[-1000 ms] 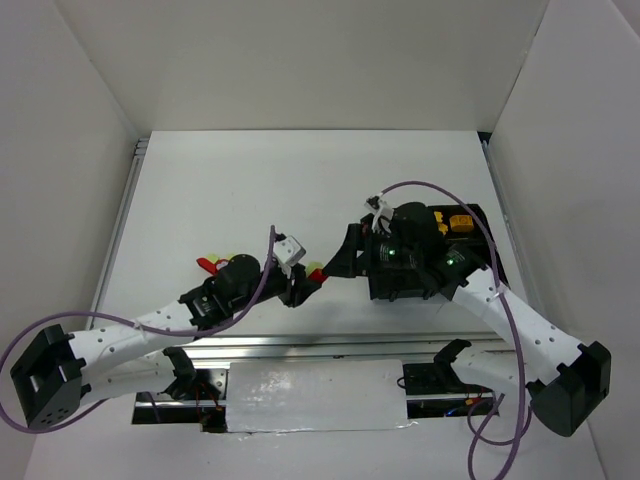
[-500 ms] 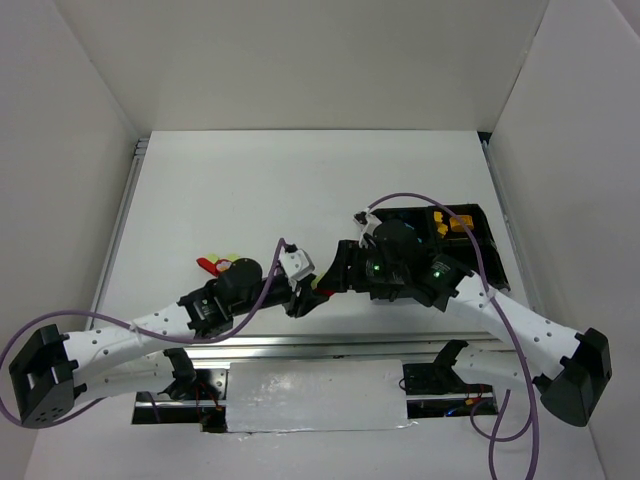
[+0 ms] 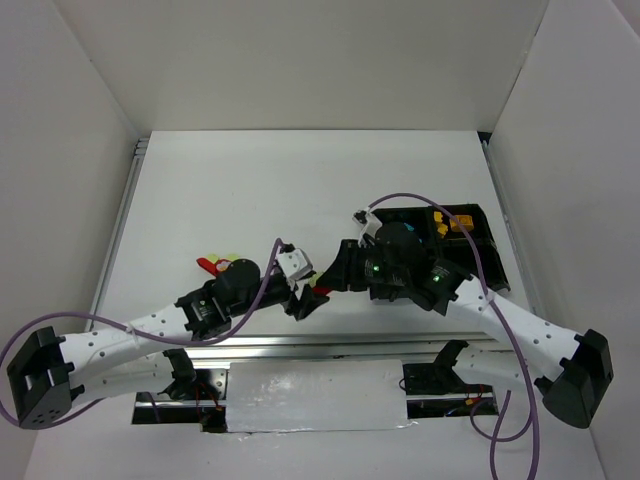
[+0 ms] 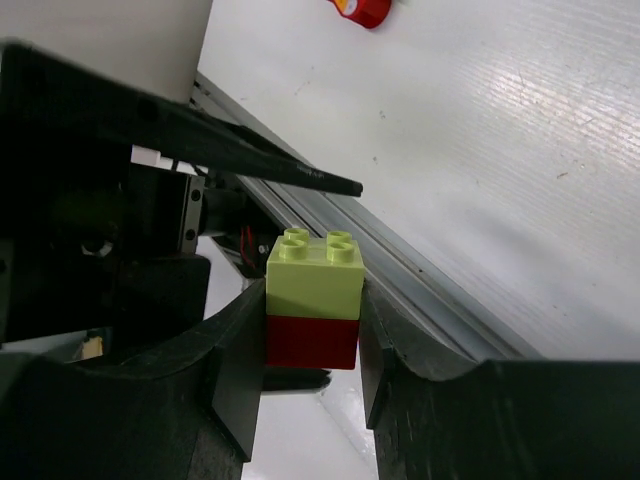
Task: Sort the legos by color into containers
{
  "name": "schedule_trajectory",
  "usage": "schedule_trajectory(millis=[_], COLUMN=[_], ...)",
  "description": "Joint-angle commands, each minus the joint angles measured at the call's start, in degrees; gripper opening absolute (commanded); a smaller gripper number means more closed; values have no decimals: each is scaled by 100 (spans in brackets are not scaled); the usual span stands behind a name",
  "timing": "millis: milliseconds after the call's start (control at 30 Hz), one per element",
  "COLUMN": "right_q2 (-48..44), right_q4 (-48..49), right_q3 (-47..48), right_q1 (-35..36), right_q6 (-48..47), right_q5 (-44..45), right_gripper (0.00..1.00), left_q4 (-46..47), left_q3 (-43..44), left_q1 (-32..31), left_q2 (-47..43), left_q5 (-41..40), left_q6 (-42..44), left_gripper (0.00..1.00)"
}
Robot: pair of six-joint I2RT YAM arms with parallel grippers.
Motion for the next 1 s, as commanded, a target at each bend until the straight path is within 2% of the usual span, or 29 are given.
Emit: schedule_trajectory(millis=[0, 100, 200, 300, 367, 500, 633, 767, 800, 967], right_q2=[-223, -197, -337, -793, -1205, -1655, -1718, -1481, -1445, -1541], right_q4=[723, 943, 1110, 1627, 1962, 1762, 1779, 1788, 1788, 1831], right_q3=[-201, -306, -446, -1017, -1385, -1493, -1379, -1150, -1115, -1088], right_q1=[-21, -12, -21, -91, -231, -564, -899, -926, -926, -926], right_q6=[-342, -553, -1516, -2143, -2583, -3137, -3199, -3155, -3129, -3094], right_q5=[-187, -380, -521, -767, -1303, -2023, -3505, -4360, -4449, -4556], right_gripper=[0, 0, 0, 0, 0, 0, 0, 0, 0, 0], left_q4=[333, 245, -78, -483, -949, -1749, -2119, -2103, -2093, -1672], left_q3=[288, 332, 455, 648, 798, 1192, 1396, 1387, 1378, 1220], left_q1=[-66, -66, -66, -66, -66, -66, -66, -66, -66, -66], left_q2=[-162, -162, -250, -451, -575, -760, -690, -523, -462, -452], left_q5=[-23, -103, -112, 247, 660, 1021, 1179, 2013, 2267, 2480], left_q6=[-258, -346, -451, -443, -434, -670, -1180, -1321, -1330, -1541], left_gripper=[97, 100, 99, 100, 99, 100, 100, 99, 99, 98])
